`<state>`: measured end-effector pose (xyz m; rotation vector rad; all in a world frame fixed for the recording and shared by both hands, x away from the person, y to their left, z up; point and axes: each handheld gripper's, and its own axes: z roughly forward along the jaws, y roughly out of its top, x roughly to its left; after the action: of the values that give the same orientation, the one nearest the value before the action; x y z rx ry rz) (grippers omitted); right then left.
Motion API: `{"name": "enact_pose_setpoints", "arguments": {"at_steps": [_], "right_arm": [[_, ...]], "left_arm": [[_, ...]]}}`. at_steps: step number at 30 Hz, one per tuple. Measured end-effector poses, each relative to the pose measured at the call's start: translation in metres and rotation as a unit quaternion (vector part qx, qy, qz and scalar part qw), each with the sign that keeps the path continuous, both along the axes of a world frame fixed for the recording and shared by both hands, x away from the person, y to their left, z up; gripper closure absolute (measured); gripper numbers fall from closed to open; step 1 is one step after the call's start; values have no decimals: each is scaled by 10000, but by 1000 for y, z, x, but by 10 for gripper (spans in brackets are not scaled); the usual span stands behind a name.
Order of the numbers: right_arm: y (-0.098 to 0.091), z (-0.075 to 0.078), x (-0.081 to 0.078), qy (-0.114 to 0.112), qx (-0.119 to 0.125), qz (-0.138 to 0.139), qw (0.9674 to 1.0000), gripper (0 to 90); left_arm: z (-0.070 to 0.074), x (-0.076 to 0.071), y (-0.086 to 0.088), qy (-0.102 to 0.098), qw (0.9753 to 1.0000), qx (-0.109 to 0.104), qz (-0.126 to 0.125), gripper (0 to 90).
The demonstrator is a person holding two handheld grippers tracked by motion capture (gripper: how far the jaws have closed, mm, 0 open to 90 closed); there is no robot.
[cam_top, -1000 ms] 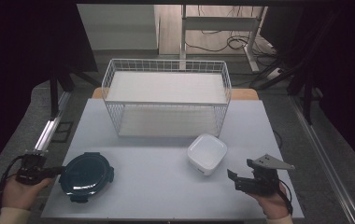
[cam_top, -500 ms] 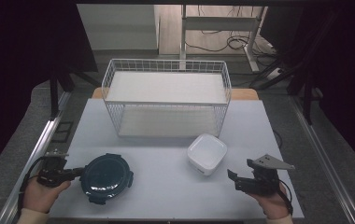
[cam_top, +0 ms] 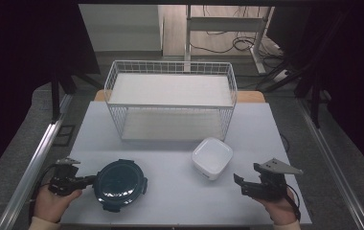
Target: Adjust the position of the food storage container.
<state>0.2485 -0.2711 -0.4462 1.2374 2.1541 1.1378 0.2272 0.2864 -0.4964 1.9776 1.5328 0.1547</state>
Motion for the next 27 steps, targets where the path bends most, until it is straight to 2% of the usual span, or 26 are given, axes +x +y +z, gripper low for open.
{"name": "enact_pose_setpoints", "arguments": {"at_steps": [5,9,15,27], "right_arm": [[1,0,0,7,-4,19,10000,169],[-1,0,0,4,0,7,10000,168],[-1,0,0,11,13,-9,10000,169],[0,-1,0,47,-20,-42,10000,169]], "left_arm": [[-1,1,-22,-7,9995,-113,-289,900],[0,1,-34,-35,9991,-98,-411,900],[2,0,-55,-57,9976,-195,-656,900],[2,-5,-68,-84,9966,-196,-794,900]]}}
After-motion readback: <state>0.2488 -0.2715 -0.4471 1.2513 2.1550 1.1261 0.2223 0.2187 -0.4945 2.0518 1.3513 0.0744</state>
